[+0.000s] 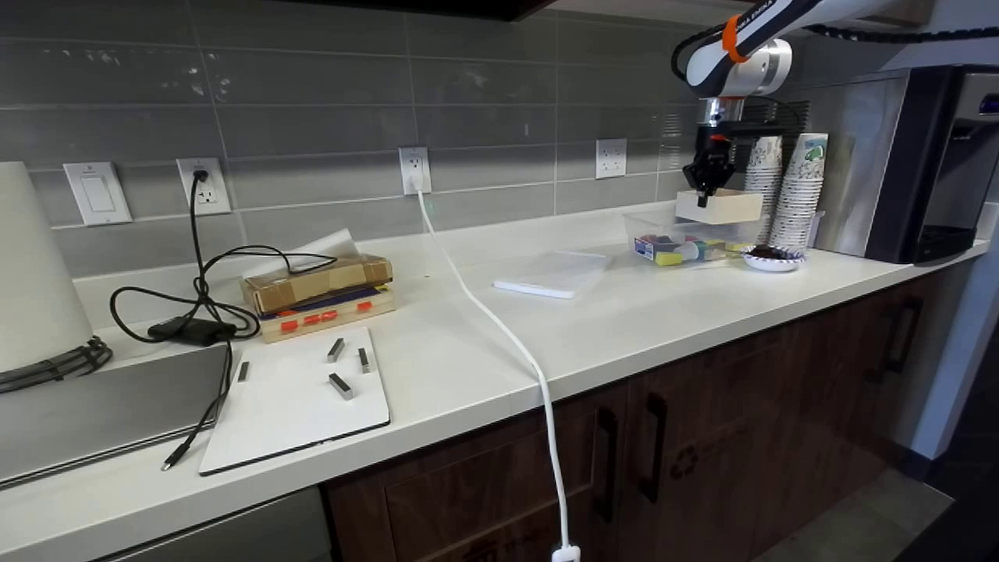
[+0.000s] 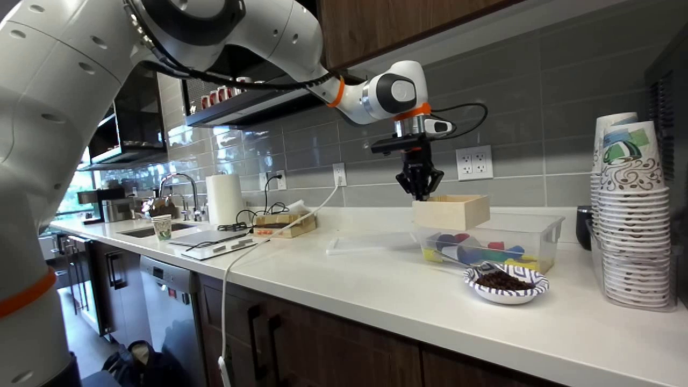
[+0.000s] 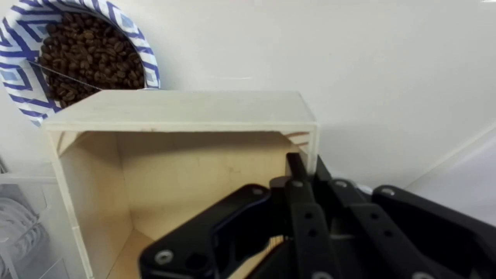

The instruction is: Remove the wooden box from the clear container.

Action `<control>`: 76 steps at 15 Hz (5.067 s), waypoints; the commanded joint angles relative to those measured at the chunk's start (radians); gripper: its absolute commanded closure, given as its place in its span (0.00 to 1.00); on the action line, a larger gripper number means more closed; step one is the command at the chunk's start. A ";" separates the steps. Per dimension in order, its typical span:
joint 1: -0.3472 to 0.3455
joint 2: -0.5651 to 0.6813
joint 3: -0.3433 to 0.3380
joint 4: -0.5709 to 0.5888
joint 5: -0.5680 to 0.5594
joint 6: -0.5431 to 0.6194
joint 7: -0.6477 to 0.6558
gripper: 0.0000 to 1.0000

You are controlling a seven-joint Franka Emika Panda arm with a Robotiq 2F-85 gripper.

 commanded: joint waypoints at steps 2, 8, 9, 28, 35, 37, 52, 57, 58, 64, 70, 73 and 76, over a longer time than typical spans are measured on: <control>0.066 -0.137 -0.037 -0.171 -0.029 0.043 0.010 0.98; 0.141 -0.190 -0.041 -0.253 -0.123 0.046 0.017 0.98; 0.151 -0.193 -0.038 -0.264 -0.135 0.049 0.011 0.98; 0.235 -0.084 0.072 -0.246 -0.294 0.146 -0.485 0.98; 0.256 0.027 0.097 -0.116 -0.296 0.051 -0.673 0.98; 0.261 0.062 0.100 -0.087 -0.299 0.028 -0.701 0.98; 0.223 0.182 0.085 0.077 -0.202 -0.084 -0.673 0.98; 0.229 0.197 0.067 0.109 -0.189 -0.144 -0.565 0.98; 0.226 0.198 0.068 0.107 -0.187 -0.150 -0.552 0.98; 0.215 0.203 0.074 0.106 -0.180 -0.156 -0.517 0.68; 0.229 0.217 0.064 0.118 -0.205 -0.158 -0.473 0.31; 0.234 0.224 0.059 0.131 -0.217 -0.173 -0.450 0.08; 0.235 0.227 0.060 0.139 -0.227 -0.177 -0.441 0.00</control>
